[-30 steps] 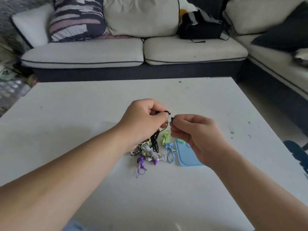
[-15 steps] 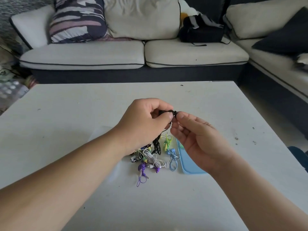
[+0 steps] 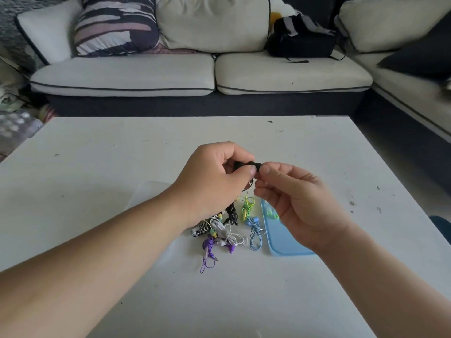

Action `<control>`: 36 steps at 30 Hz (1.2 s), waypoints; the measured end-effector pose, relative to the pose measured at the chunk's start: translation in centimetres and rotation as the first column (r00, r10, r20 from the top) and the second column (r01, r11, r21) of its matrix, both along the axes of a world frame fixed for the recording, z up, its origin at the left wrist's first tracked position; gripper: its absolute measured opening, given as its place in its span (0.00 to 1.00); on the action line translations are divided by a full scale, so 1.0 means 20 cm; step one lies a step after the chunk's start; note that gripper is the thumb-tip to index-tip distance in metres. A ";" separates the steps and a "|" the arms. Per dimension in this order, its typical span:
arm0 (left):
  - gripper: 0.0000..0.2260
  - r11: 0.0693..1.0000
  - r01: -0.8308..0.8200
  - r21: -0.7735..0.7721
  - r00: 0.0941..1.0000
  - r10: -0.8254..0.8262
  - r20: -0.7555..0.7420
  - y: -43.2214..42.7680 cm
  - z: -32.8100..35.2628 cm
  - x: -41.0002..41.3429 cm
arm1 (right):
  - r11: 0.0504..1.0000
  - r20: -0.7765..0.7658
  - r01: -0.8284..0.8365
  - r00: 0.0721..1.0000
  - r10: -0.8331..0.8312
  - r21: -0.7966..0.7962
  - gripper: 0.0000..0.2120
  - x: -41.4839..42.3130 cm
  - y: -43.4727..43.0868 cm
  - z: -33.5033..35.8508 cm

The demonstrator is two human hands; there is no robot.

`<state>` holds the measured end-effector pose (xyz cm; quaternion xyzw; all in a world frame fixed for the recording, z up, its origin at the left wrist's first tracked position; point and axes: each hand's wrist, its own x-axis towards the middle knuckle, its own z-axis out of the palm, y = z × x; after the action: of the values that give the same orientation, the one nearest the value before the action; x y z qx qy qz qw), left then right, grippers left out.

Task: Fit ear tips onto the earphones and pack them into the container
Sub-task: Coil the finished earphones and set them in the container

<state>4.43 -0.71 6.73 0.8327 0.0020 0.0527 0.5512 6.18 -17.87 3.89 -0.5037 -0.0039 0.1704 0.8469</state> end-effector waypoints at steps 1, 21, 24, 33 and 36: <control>0.05 1.000 0.006 0.011 1.000 -0.006 0.001 0.00 0.00 0.00 | 1.000 0.012 0.007 1.000 -0.007 -0.017 0.04 0.00 0.00 0.00; 0.07 0.998 -0.053 0.015 0.998 0.053 0.015 -0.06 -0.01 0.00 | 0.969 0.189 0.161 0.974 -0.125 -0.189 0.08 -0.04 0.01 -0.04; 0.06 0.998 -0.062 -0.005 0.998 0.062 -0.009 -0.06 -0.01 -0.01 | 0.925 0.289 0.210 0.950 -0.116 -0.317 0.07 -0.06 0.01 -0.04; 0.08 1.000 0.020 -0.005 0.998 -0.020 -0.051 -0.06 -0.03 -0.03 | 0.984 0.049 0.087 0.996 -0.081 -0.156 0.06 -0.02 -0.04 -0.02; 0.08 0.999 0.038 -0.027 0.998 -0.039 -0.057 -0.06 -0.02 -0.03 | 0.991 0.011 0.044 0.999 -0.043 -0.123 0.05 -0.01 -0.05 -0.02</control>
<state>3.79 -1.94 6.23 0.8267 0.0026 0.0180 0.5624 5.96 -18.80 3.46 -0.5556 0.0140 0.1495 0.8178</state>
